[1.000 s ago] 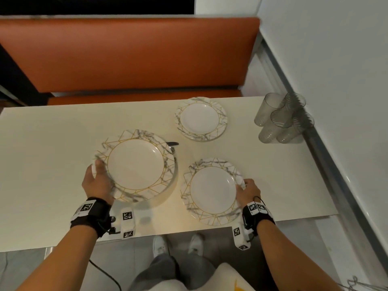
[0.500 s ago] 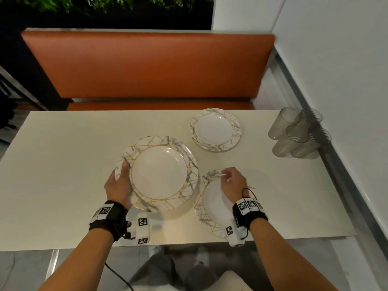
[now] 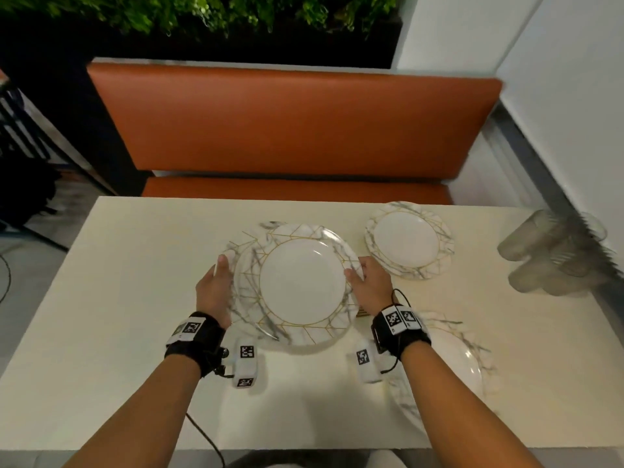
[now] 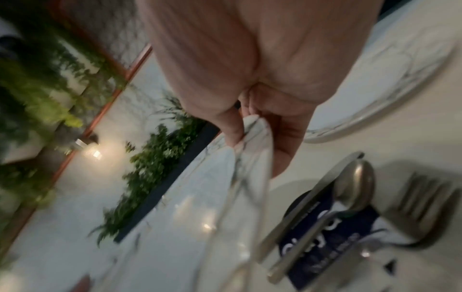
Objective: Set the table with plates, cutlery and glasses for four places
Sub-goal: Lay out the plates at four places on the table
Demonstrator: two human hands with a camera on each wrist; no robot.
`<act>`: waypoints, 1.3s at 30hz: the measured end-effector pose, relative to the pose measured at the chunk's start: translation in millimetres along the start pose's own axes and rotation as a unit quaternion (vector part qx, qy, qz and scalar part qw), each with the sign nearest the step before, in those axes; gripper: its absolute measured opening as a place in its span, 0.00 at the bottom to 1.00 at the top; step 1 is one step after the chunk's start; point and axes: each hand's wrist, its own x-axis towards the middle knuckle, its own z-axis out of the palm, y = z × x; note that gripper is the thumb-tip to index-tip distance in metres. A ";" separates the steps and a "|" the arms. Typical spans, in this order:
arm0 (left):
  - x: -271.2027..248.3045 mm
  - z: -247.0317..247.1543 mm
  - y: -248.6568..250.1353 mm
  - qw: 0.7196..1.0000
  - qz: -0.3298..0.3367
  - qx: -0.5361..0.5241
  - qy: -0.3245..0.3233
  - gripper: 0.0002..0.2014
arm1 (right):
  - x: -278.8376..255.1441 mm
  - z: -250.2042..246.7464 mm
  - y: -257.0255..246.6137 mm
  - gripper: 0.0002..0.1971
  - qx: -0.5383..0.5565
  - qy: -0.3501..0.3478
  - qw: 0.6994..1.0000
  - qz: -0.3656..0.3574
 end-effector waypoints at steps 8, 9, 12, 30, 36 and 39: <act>62.1 -57.8 29.5 0.996 0.011 -0.025 0.085 0.25 | 48.0 36.9 -12.4 0.23 0.109 0.104 0.980 0.130; 65.5 -66.4 32.9 0.995 0.012 -0.026 0.097 0.25 | 54.4 43.2 -14.4 0.23 0.123 0.116 0.974 0.149; 74.8 -92.3 39.0 0.990 0.012 -0.034 0.138 0.24 | 70.5 61.9 -18.9 0.24 0.154 0.139 0.959 0.193; 91.9 -144.1 40.5 0.974 -0.013 -0.076 0.211 0.27 | 112.4 153.7 -58.2 0.23 -0.013 0.005 0.984 0.178; 96.5 -144.7 38.1 0.975 0.000 -0.094 0.200 0.31 | 118.9 163.9 -60.1 0.16 0.002 -0.008 0.979 0.202; 94.7 -141.5 39.1 0.978 -0.003 -0.076 0.193 0.30 | 119.1 164.4 -57.8 0.13 0.011 -0.023 0.979 0.202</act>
